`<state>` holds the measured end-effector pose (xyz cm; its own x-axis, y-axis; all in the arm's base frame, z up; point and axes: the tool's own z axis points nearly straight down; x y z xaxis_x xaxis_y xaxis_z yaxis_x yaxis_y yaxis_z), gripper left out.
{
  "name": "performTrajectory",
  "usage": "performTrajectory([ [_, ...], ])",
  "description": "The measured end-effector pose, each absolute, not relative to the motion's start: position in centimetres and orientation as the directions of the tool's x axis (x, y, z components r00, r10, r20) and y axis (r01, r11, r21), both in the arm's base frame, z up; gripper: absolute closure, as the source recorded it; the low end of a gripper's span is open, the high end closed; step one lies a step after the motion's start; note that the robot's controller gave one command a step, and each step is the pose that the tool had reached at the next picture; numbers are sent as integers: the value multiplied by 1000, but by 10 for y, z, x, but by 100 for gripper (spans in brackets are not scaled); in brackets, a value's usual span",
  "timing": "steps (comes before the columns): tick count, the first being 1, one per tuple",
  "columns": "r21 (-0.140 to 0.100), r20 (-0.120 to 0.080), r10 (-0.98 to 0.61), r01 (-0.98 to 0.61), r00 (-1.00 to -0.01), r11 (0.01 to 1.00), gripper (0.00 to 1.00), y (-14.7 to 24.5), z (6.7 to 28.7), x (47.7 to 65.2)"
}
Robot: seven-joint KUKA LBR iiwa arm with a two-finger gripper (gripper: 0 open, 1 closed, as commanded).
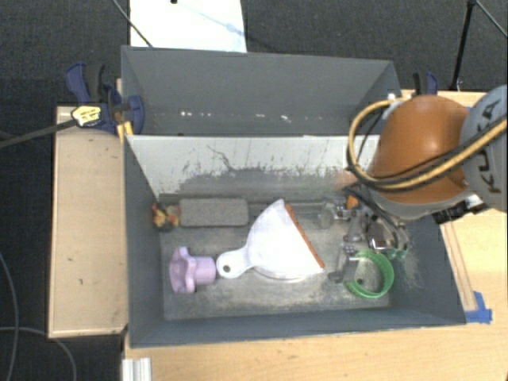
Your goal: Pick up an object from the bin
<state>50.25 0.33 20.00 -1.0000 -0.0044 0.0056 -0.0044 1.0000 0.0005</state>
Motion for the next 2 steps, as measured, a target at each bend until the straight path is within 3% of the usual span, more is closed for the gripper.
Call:
performTrajectory([
  [1,1,-3,-4,-4,-1000,1000,0,3,204,504],
  [2,0,-5,-61,-61,-998,998,0,77,160,517],
])
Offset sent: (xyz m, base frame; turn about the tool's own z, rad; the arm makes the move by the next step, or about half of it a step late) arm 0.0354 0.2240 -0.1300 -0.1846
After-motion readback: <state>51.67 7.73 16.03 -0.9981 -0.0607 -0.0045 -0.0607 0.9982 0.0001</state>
